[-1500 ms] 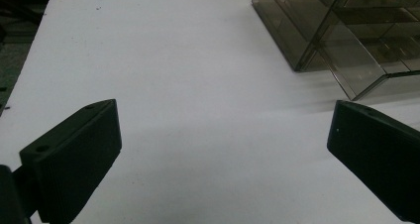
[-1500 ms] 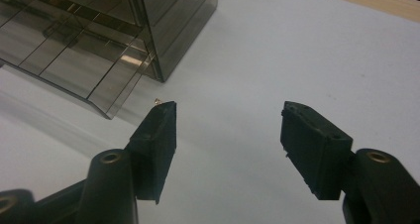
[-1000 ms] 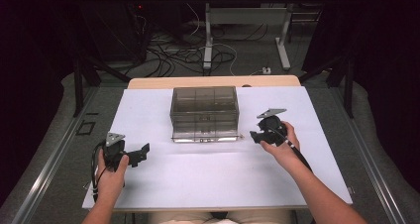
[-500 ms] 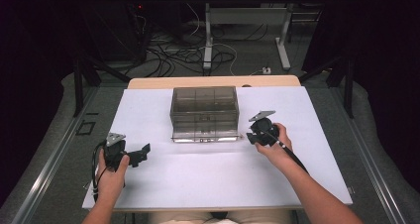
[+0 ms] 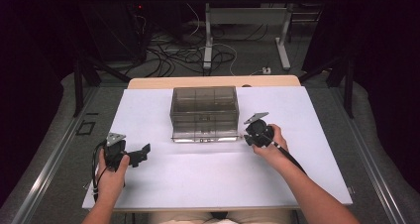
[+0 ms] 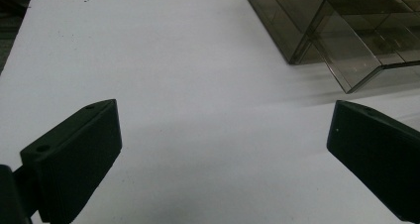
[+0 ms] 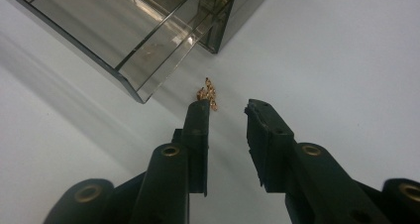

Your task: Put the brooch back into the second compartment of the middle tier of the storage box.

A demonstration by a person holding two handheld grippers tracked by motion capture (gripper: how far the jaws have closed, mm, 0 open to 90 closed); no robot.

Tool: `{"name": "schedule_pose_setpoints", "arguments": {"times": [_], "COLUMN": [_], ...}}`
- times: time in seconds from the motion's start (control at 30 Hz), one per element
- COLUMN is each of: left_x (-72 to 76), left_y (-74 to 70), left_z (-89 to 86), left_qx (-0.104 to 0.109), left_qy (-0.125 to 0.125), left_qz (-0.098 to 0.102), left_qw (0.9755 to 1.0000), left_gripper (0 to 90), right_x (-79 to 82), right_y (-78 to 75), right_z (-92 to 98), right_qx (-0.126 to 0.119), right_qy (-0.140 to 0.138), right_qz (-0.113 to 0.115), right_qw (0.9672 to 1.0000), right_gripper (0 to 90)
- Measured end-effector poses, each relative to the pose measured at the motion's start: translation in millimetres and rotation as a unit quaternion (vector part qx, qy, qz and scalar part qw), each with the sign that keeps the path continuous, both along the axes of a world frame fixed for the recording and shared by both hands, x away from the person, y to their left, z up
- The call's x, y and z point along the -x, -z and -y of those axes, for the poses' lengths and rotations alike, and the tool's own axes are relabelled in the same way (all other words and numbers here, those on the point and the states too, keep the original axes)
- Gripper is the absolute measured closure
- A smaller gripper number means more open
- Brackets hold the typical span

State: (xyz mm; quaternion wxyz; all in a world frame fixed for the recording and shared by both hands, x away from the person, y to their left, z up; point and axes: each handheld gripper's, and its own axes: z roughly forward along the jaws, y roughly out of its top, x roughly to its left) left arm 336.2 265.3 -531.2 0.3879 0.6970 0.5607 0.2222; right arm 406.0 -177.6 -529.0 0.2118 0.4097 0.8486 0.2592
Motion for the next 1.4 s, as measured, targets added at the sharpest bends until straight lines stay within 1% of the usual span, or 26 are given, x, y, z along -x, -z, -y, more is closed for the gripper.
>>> {"name": "schedule_pose_setpoints", "arguments": {"times": [0.03, 0.07, 0.1, 0.27, 0.3, 0.33, 0.4, 0.5, 0.53, 0.57, 0.6, 0.63, 0.67, 0.7, 0.77, 0.8, 0.9, 0.93, 0.97, 1.03, 1.17, 1.2, 1.23, 1.33, 1.37, 1.4], "left_x": [0.0, -0.2, -0.1, -0.3, -0.3, -0.4, -0.4, -0.5, -0.5, -0.6, -0.6, -0.7, -0.7, -0.7, -0.6, -0.6, -0.7, -0.8, -0.8, -0.8, -0.8, -0.8, -0.9, -1.0, -0.9, -0.9], "left_y": [0.1, 0.7, 0.7, 0.8, 0.8, 0.9, 0.9, 0.7, 0.7, 0.8, 0.9, 0.9, 0.9, 1.0, 0.8, 0.8, 0.9, 1.0, 1.0, 1.0, 1.0, 1.1, 1.1, 1.2, 1.2, 1.1], "left_z": [0.1, 0.7, 0.9, 0.5, 0.5, 0.6, 0.5, 0.2, 0.1, 0.1, 0.1, 0.0, -0.1, -0.1, -0.2, -0.2, -0.2, -0.2, -0.3, -0.2, -0.1, -0.1, -0.2, -0.2, -0.3, -0.2], "left_qx": [0.000, 0.002, 0.003, 0.001, 0.001, 0.002, 0.002, 0.002, 0.002, 0.003, 0.003, 0.003, 0.003, 0.004, 0.004, 0.004, 0.004, 0.004, 0.004, 0.004, 0.004, 0.004, 0.003, 0.004, 0.004, 0.004], "left_qy": [0.000, -0.002, -0.002, -0.002, -0.002, -0.002, -0.002, 0.000, -0.001, -0.001, -0.001, -0.001, -0.001, -0.001, 0.000, 0.000, 0.000, 0.000, 0.000, 0.000, 0.000, 0.001, 0.001, 0.001, 0.001, 0.001], "left_qz": [-0.001, 0.001, 0.000, 0.001, 0.001, 0.001, 0.001, -0.002, -0.002, -0.003, -0.003, -0.003, -0.004, -0.004, -0.005, -0.005, -0.005, -0.004, -0.004, -0.004, -0.004, -0.004, -0.005, -0.004, -0.004, -0.004], "left_qw": [1.0000, 1.0000, 1.0000, 1.0000, 1.0000, 1.0000, 1.0000, 1.0000, 1.0000, 1.0000, 1.0000, 1.0000, 1.0000, 1.0000, 1.0000, 1.0000, 1.0000, 1.0000, 1.0000, 1.0000, 1.0000, 1.0000, 1.0000, 1.0000, 1.0000, 1.0000], "left_gripper": [0.6, 0.7, 0.7, 0.7, 0.7, 0.7, 0.7, 0.7, 0.7, 0.7, 0.7, 0.7, 0.7, 0.7, 0.7, 0.7, 0.7, 0.7, 0.7, 0.7, 0.7, 0.7, 0.7, 0.7, 0.7, 0.7], "right_x": [-1.2, -1.5, -1.3, -2.5, -2.7, -3.0, -3.0, -3.8, -3.9, -4.6, -4.2, -3.9, -5.2, -6.1, -6.3, -6.6, -6.6, -6.6, -7.6, -6.7, -7.1, -7.3, -7.7, -8.1, -8.3, -7.7], "right_y": [1.5, 1.2, 1.7, 5.6, 7.1, 6.3, 7.8, 9.4, 9.7, 11.7, 8.6, 8.3, 11.6, 12.9, 13.4, 13.3, 14.7, 15.0, 15.1, 15.2, 17.3, 18.0, 16.8, 18.4, 18.4, 17.8], "right_z": [0.2, 0.0, -0.9, -4.1, -4.8, -4.6, -6.4, -7.3, -7.7, -8.2, -7.9, -8.5, -8.8, -8.9, -9.2, -8.8, -10.2, -10.4, -10.0, -10.8, -12.1, -12.4, -12.6, -13.2, -13.2, -14.2], "right_qx": [-0.003, 0.005, 0.003, 0.001, -0.001, 0.011, 0.012, 0.014, 0.016, 0.009, 0.027, 0.029, 0.016, 0.016, 0.016, 0.019, 0.014, 0.015, 0.019, 0.021, 0.019, 0.012, 0.022, 0.016, 0.018, 0.021], "right_qy": [-0.007, -0.008, -0.007, -0.011, -0.012, -0.014, -0.013, -0.015, -0.015, -0.016, -0.016, -0.011, -0.013, -0.012, -0.007, -0.010, -0.010, -0.010, -0.018, -0.012, -0.008, -0.009, -0.011, -0.014, -0.014, -0.010], "right_qz": [0.007, 0.000, -0.006, -0.010, -0.005, -0.007, -0.010, -0.009, -0.012, -0.004, -0.023, -0.028, -0.012, -0.011, -0.010, -0.016, -0.017, -0.015, -0.012, -0.018, -0.020, -0.019, -0.022, -0.013, -0.010, -0.016], "right_qw": [1.0000, 1.0000, 1.0000, 0.9999, 0.9999, 0.9998, 0.9998, 0.9998, 0.9997, 0.9998, 0.9992, 0.9991, 0.9997, 0.9997, 0.9998, 0.9996, 0.9997, 0.9997, 0.9996, 0.9995, 0.9996, 0.9997, 0.9995, 0.9997, 0.9997, 0.9996], "right_gripper": [71.0, 71.4, 71.8, 73.2, 73.7, 74.2, 75.0, 75.3, 75.4, 75.6, 75.9, 76.3, 76.9, 77.4, 77.9, 78.3, 78.6, 78.7, 79.1, 80.1, 81.9, 82.3, 82.7, 84.2, 84.9, 85.6]}}
